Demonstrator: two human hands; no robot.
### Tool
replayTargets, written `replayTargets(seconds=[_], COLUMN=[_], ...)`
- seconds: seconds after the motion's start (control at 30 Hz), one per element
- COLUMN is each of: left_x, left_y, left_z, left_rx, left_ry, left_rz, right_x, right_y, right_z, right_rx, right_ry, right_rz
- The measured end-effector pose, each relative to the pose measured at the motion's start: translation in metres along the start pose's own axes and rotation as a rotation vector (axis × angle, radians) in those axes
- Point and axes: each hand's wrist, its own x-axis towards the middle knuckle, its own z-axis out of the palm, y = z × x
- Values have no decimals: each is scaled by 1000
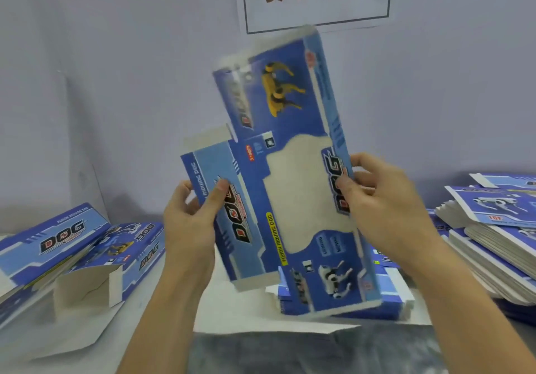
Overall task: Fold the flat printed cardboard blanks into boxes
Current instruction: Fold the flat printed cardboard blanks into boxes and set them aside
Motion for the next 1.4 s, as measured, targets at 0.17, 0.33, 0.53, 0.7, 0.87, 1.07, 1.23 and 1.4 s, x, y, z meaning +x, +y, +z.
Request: replayTargets(seconds=[0.17,0.33,0.53,0.7,0.87,1.07,1.23,1.4], left_x=[-2,-11,-8,-11,-14,-19,-26,-25], left_y=[22,52,48,7,-9,-9,-4,-9], left_z=[2,17,23,25,22,20,27,38], left_rx=[287,405,595,727,785,872,879,886], left_ry=[127,183,-83,-289,-578,-797,-839,-552], left_rz=[342,681,811,709,278,28,-203,-105], right_x=[-1,-5,-10,-5,-6,-7,-11,-11], right_y=[3,-12,-26,-11,15,30,39,31], right_z=[7,19,9,12,22,28,29,39], right_rx=[-159,334,1091,1030,707,540,324,366], right_ry=[113,-90,-386,-255,-60,-65,-145,-301], right_rz=[50,198,335,474,520,593,543,424])
